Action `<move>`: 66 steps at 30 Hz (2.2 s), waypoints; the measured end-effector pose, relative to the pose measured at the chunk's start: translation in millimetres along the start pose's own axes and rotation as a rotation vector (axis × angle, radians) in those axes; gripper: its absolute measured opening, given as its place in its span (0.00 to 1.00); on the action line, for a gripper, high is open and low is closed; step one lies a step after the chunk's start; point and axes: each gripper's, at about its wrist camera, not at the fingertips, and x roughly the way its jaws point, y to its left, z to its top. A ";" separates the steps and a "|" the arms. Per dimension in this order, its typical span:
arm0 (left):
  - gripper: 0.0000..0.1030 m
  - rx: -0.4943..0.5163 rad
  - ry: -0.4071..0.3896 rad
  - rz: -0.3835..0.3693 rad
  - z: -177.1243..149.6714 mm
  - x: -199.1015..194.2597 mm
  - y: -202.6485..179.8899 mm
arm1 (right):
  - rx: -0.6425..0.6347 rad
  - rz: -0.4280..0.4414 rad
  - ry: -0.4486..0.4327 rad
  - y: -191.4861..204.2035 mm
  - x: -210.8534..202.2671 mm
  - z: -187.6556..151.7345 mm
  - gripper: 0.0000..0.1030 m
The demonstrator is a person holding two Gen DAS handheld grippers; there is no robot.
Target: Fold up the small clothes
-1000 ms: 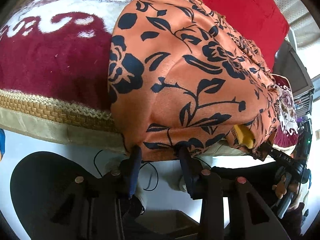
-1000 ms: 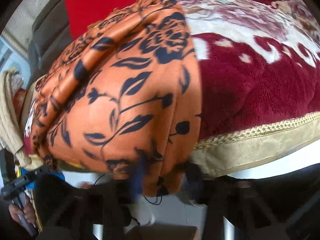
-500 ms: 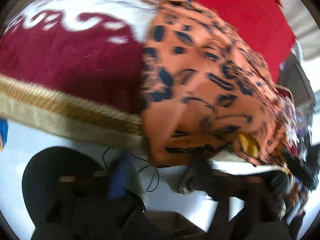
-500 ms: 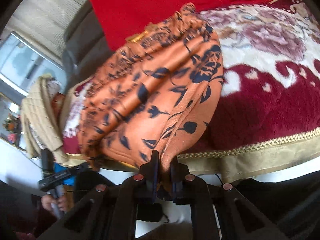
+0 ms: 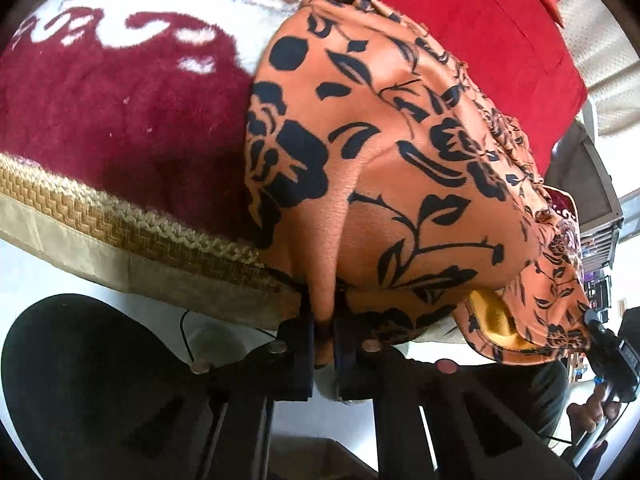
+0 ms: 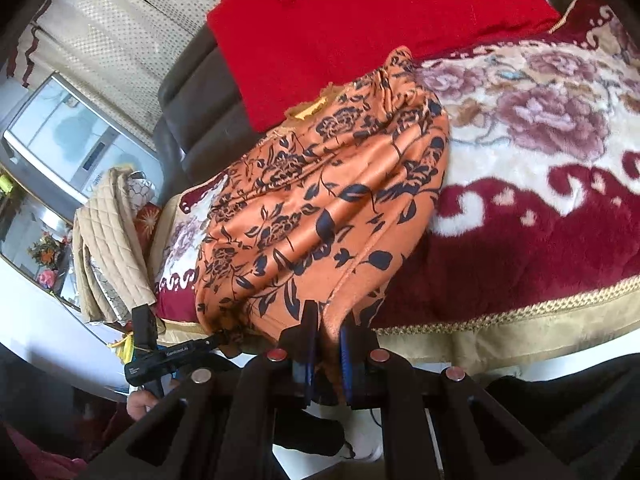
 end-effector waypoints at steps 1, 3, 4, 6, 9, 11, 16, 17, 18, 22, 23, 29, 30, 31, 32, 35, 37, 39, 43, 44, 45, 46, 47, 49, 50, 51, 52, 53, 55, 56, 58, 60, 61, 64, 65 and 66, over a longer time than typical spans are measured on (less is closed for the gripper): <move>0.04 0.003 -0.001 -0.006 0.5 -1.5 -1.9 | 0.004 0.006 -0.001 -0.5 -0.2 0.3 0.11; 0.04 0.016 0.000 -0.032 1.4 -12.1 -3.5 | 0.007 0.024 -0.007 -0.7 -2.2 1.5 0.11; 0.04 0.017 -0.003 -0.047 3.6 -15.5 -9.4 | 0.009 0.037 -0.011 -0.7 -3.9 3.4 0.11; 0.03 0.015 -0.020 -0.110 12.8 -32.6 -15.1 | 0.021 0.072 -0.022 -1.3 -9.0 9.5 0.11; 0.03 0.017 -0.069 -0.178 31.9 -57.3 -16.1 | 0.035 0.128 -0.046 -2.1 -17.3 26.6 0.11; 0.03 0.027 -0.111 -0.212 52.1 -74.8 -22.8 | 0.041 0.156 -0.069 -1.6 -22.7 40.4 0.11; 0.03 0.052 -0.205 -0.245 112.3 -110.6 -38.1 | 0.054 0.208 -0.153 -2.6 -34.9 84.6 0.11; 0.03 0.058 -0.219 -0.248 127.5 -115.5 -42.6 | 0.058 0.216 -0.180 -4.4 -37.3 97.7 0.11; 0.03 0.064 -0.227 -0.246 136.2 -122.5 -43.4 | 0.065 0.219 -0.198 -6.9 -38.3 108.3 0.11; 0.03 0.072 -0.232 -0.203 187.8 -115.0 -54.0 | 0.091 0.164 -0.195 -17.8 -29.4 149.1 0.11; 0.03 0.065 -0.230 -0.192 197.1 -112.1 -55.8 | 0.094 0.118 -0.171 -19.0 -23.7 154.5 0.11; 0.03 0.129 -0.220 -0.208 192.4 -114.4 -72.1 | 0.151 0.019 -0.017 -35.4 0.8 120.1 0.14; 0.03 0.146 -0.219 -0.206 187.8 -116.7 -74.2 | 0.164 -0.014 -0.005 -40.8 4.0 108.1 0.15; 0.03 0.152 -0.219 -0.207 184.8 -117.6 -74.6 | 0.173 -0.056 0.018 -45.8 8.7 94.1 0.23; 0.03 0.158 -0.220 -0.206 180.9 -120.1 -74.4 | 0.180 -0.084 0.036 -50.6 13.2 83.1 0.38; 0.03 0.160 -0.226 -0.201 172.2 -124.7 -72.2 | 0.223 -0.123 0.048 -61.2 21.4 48.5 0.80; 0.03 0.167 -0.234 -0.198 167.0 -127.5 -71.9 | 0.254 -0.110 0.082 -64.8 30.6 29.1 0.80; 0.03 0.172 -0.241 -0.196 160.5 -130.9 -71.9 | 0.265 -0.118 0.107 -62.8 40.9 18.6 0.80; 0.03 0.171 -0.247 -0.195 151.6 -134.2 -71.0 | 0.273 -0.139 0.155 -53.9 70.8 6.1 0.80; 0.03 0.168 -0.247 -0.194 150.0 -134.9 -70.3 | 0.274 -0.155 0.176 -54.1 78.8 1.1 0.78; 0.03 0.164 -0.248 -0.192 148.2 -136.4 -69.0 | 0.267 -0.165 0.212 -51.6 87.3 -3.2 0.75; 0.03 0.163 -0.249 -0.191 146.9 -137.6 -68.0 | 0.242 -0.169 0.248 -47.4 93.6 -6.9 0.53; 0.03 0.161 -0.250 -0.190 145.4 -139.8 -66.3 | 0.200 -0.172 0.267 -41.5 95.8 -9.2 0.20; 0.03 0.157 -0.254 -0.187 143.5 -143.3 -62.7 | 0.154 -0.160 0.244 -32.6 86.8 -8.2 0.14; 0.03 0.154 -0.256 -0.188 142.8 -145.4 -60.8 | 0.147 -0.142 0.237 -30.1 82.2 -6.7 0.10; 0.03 0.153 -0.258 -0.190 142.2 -147.1 -59.4 | 0.143 -0.107 0.221 -26.7 73.4 -3.2 0.10; 0.03 0.152 -0.263 -0.191 141.8 -149.5 -58.1 | 0.135 -0.066 0.203 -22.8 64.0 1.1 0.09; 0.03 0.151 -0.269 -0.191 141.8 -151.9 -57.1 | 0.128 -0.039 0.189 -19.4 58.0 3.9 0.09; 0.03 0.151 -0.280 -0.193 142.7 -156.0 -56.0 | 0.114 0.054 0.131 -11.2 37.7 15.4 0.09; 0.03 0.152 -0.287 -0.195 144.1 -158.2 -55.6 | 0.115 0.091 0.108 -7.6 30.3 19.5 0.09; 0.03 0.152 -0.296 -0.194 147.9 -160.3 -55.7 | 0.110 0.178 0.037 -2.1 10.6 38.2 0.09; 0.03 0.148 -0.300 -0.183 153.4 -159.5 -55.5 | 0.096 0.205 -0.022 1.5 -2.8 55.0 0.09; 0.03 0.143 -0.295 -0.180 155.4 -158.1 -55.0 | 0.092 0.214 -0.055 4.1 -10.0 63.8 0.09; 0.03 0.145 -0.265 -0.184 153.8 -152.5 -52.3 | 0.090 0.244 -0.145 6.6 -23.8 85.0 0.09; 0.04 0.142 -0.256 -0.171 150.6 -150.2 -50.2 | 0.090 0.244 -0.160 8.8 -23.7 92.5 0.09; 0.10 0.126 -0.239 -0.154 146.5 -146.6 -46.1 | 0.095 0.250 -0.166 7.2 -21.4 94.8 0.09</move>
